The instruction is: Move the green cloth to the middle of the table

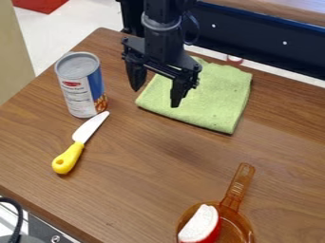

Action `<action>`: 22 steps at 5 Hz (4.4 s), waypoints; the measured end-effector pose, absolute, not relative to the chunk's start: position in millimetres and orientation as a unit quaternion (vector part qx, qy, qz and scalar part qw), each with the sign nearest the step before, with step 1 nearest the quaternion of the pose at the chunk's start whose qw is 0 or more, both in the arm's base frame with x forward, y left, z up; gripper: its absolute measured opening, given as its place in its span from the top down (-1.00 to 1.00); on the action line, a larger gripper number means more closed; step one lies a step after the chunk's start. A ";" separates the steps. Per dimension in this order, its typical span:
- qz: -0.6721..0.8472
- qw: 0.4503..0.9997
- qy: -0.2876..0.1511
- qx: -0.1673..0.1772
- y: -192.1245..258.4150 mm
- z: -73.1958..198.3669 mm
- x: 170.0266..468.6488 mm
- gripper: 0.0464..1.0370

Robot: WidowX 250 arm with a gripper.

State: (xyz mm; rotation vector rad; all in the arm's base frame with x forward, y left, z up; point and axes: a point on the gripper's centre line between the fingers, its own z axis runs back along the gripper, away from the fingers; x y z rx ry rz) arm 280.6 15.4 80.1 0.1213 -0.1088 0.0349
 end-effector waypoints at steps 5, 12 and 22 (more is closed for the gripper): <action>0.037 0.991 -0.096 0.080 25.9 39.1 360.5 -0.26; 0.038 0.997 -0.047 0.047 11.1 -9.2 365.7 0.99; 0.135 0.987 -0.062 0.062 10.5 0.7 261.4 0.99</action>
